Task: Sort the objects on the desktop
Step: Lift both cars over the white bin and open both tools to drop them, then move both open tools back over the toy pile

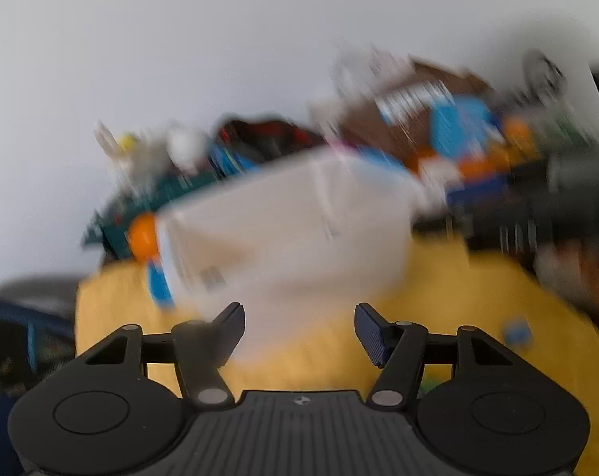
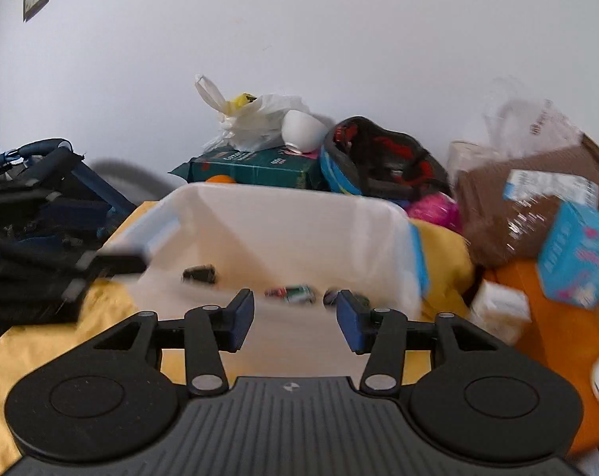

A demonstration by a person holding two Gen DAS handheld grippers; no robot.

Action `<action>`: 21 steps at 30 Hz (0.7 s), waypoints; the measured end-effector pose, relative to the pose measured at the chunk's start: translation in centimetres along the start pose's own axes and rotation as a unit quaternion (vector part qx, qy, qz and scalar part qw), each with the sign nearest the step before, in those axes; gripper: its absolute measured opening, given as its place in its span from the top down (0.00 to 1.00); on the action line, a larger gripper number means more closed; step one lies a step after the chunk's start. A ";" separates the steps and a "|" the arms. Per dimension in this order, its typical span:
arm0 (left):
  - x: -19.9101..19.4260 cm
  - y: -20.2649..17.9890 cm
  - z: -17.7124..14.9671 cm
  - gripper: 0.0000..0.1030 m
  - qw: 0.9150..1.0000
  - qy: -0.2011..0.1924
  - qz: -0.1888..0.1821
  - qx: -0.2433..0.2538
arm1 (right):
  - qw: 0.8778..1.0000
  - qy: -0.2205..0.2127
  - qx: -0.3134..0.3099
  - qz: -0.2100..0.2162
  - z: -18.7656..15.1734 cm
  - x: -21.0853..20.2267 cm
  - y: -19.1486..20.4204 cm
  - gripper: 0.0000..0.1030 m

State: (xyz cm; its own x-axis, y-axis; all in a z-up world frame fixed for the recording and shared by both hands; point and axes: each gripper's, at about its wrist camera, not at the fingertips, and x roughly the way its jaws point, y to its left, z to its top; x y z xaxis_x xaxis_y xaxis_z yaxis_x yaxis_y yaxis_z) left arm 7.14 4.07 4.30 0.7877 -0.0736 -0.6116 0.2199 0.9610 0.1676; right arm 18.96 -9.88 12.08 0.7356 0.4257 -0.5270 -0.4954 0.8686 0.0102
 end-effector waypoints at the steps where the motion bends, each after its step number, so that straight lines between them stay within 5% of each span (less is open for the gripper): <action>1: -0.4 -0.7 -1.3 0.37 1.000 0.018 -0.002 0.008 | 1.000 -0.004 0.000 -0.003 -0.9 -1.2 0.0 0.45; 3: -0.8 -1.9 -3.9 0.37 0.998 0.054 -0.010 0.000 | 1.000 -0.004 -0.004 -0.008 -2.4 -3.1 -0.1 0.45; 7: -1.5 -3.1 -8.2 0.37 0.987 0.102 -0.076 -0.098 | 0.999 0.030 -0.021 -0.002 -6.6 -5.3 0.1 0.45; 10: -1.6 -4.7 -9.5 0.37 0.983 0.127 -0.103 -0.081 | 0.994 0.105 0.005 0.025 -10.8 -5.9 0.2 0.51; 13: -2.0 -5.5 -10.1 0.37 0.986 0.133 -0.083 -0.050 | 0.987 0.155 0.037 0.032 -14.3 -6.8 0.5 0.54; 16: -2.2 -5.6 -10.4 0.37 0.986 0.136 -0.082 -0.053 | 0.984 0.176 -0.004 0.034 -16.3 -7.4 2.5 0.54; 21: -2.3 -5.7 -11.0 0.37 0.986 0.144 -0.067 -0.055 | 0.986 0.132 -0.102 0.033 -15.5 -7.4 5.7 0.55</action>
State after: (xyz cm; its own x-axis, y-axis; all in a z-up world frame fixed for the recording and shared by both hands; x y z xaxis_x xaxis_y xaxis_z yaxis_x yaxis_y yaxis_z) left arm -2.27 1.75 -3.75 0.5570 -0.1390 -0.8188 0.2356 0.9718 -0.0047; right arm 3.52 -12.04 2.84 0.5666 0.3760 -0.7332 -0.6402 0.7610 -0.1045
